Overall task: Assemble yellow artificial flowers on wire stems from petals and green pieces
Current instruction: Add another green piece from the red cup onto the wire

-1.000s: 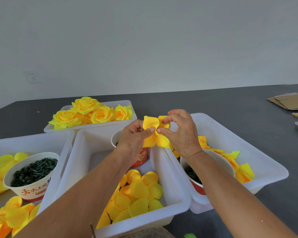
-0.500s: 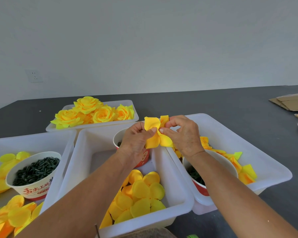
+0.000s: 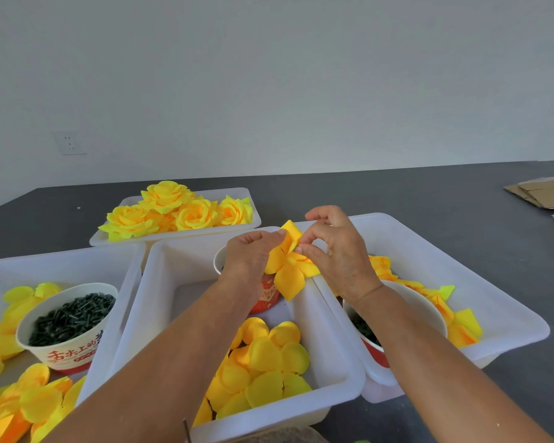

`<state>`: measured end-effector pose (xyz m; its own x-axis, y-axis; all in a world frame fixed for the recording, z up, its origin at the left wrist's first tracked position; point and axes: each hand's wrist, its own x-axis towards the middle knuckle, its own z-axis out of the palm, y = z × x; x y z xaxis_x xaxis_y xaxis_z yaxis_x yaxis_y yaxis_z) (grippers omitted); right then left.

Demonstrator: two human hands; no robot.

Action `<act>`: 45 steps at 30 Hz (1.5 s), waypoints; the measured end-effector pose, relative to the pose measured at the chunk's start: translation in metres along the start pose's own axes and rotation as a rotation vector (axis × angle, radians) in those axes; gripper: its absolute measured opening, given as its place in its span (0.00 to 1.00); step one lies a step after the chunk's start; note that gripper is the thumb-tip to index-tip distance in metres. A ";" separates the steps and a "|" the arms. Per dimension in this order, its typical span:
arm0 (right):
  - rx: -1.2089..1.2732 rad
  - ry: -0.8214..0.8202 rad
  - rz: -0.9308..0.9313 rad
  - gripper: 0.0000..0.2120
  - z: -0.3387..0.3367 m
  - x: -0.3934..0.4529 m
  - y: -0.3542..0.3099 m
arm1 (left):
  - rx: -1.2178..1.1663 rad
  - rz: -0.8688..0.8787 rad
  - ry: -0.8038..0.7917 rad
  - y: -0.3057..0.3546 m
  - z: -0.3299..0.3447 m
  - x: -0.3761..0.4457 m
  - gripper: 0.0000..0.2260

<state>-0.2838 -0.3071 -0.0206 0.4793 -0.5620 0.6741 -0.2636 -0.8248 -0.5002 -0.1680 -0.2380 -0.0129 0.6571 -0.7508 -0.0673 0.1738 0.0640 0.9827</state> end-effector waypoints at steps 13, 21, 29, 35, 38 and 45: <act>0.005 0.059 -0.411 0.05 0.001 -0.004 -0.021 | -0.099 -0.159 0.239 0.008 -0.007 0.013 0.12; -0.182 0.211 -0.435 0.07 -0.005 -0.002 -0.017 | -0.248 -0.041 0.183 0.016 -0.021 0.014 0.03; 0.565 0.121 0.153 0.12 -0.008 0.001 -0.011 | -0.241 0.201 0.221 0.016 -0.011 0.006 0.12; 0.646 0.167 0.137 0.13 -0.007 0.003 -0.012 | -0.083 0.306 0.382 0.015 -0.012 0.010 0.12; 0.649 0.156 0.121 0.15 -0.010 0.004 -0.010 | 0.196 0.447 0.477 0.015 -0.011 0.007 0.09; 0.983 -0.001 0.465 0.09 -0.009 0.007 -0.011 | 0.218 0.609 -0.014 0.012 0.000 -0.005 0.07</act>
<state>-0.2854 -0.3028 -0.0057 0.5068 -0.8058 0.3062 0.3658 -0.1205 -0.9228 -0.1692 -0.2332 -0.0005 0.5813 -0.6310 0.5138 -0.3805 0.3473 0.8571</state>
